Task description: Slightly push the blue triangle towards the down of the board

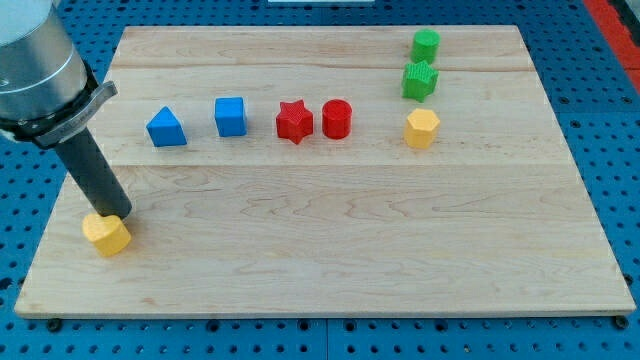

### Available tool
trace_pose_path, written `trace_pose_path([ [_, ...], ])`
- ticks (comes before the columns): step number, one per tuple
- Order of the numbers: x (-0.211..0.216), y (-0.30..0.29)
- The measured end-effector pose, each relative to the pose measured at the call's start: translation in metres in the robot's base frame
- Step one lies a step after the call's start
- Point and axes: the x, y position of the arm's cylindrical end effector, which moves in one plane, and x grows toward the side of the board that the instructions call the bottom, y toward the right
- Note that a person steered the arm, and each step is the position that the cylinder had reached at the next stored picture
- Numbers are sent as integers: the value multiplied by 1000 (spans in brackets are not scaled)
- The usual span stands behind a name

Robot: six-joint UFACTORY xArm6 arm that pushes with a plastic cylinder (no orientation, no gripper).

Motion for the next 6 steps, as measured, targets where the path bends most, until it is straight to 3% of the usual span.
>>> trace_pose_path([
  [2,-53,-19],
  [3,-108,-39],
  [4,-153,-22],
  [5,-155,33],
  [6,-126,74],
])
